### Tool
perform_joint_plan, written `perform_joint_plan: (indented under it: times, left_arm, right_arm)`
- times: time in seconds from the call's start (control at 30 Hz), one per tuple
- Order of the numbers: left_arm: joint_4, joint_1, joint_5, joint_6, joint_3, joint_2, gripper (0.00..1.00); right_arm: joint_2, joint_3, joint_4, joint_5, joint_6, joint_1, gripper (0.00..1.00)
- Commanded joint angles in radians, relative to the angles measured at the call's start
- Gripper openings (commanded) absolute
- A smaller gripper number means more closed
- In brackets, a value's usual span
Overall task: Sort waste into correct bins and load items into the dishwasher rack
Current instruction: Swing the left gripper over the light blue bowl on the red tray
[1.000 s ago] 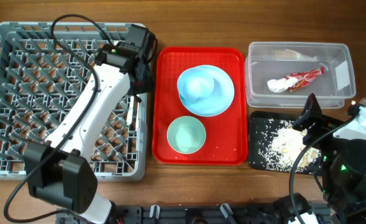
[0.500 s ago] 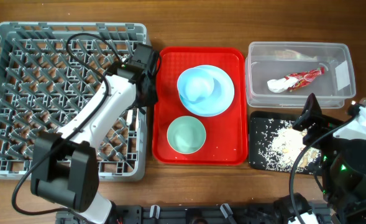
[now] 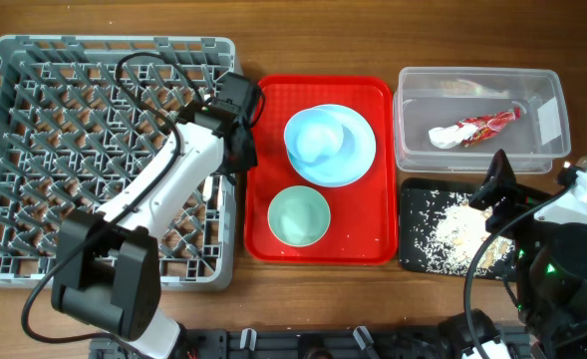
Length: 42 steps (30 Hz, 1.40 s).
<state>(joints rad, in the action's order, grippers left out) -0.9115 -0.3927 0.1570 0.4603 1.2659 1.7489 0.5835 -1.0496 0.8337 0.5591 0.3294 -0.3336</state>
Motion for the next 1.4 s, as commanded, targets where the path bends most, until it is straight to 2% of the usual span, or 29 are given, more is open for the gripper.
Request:
perform_joint_plan:
  times: [0.0, 0.4, 0.5, 0.67, 0.8, 0.97, 1.03, 1.2, 1.37]
  left_arm:
    - [0.002, -0.052, -0.059, -0.013, -0.005, 0.008, 0.29]
    - [-0.010, -0.055, -0.055, -0.018, -0.005, 0.008, 0.29]
    - [0.001, -0.054, -0.051, -0.060, 0.001, 0.004, 0.31]
    - [-0.074, -0.053, 0.062, -0.071, 0.139, -0.049, 0.37]
    - [-0.087, -0.053, 0.084, -0.061, 0.248, -0.119, 0.40]
    - [-0.070, -0.046, 0.134, -0.061, 0.265, -0.167, 0.43]
    - [-0.081, -0.037, 0.100, -0.060, 0.265, -0.162, 0.43]
    - [-0.059, -0.050, -0.179, -0.095, 0.253, -0.131, 0.43]
    - [0.003, -0.089, -0.213, -0.087, 0.239, -0.071, 0.42]
  right_arm:
    - [-0.003, -0.009, -0.002, 0.016, 0.012, 0.002, 1.00]
    - [-0.003, -0.009, -0.002, 0.016, 0.011, 0.002, 1.00]
    - [-0.003, -0.009, -0.002, 0.016, 0.012, 0.002, 1.00]
    - [-0.003, -0.009, -0.002, 0.016, 0.012, 0.002, 1.00]
    - [-0.003, -0.009, -0.002, 0.016, 0.012, 0.002, 1.00]
    - [-0.003, -0.009, -0.002, 0.016, 0.012, 0.002, 1.00]
    - [-0.003, -0.009, -0.002, 0.016, 0.012, 0.002, 1.00]
    - [-0.003, -0.009, -0.002, 0.016, 0.011, 0.002, 1.00]
    - [-0.003, -0.009, -0.002, 0.016, 0.012, 0.002, 1.00]
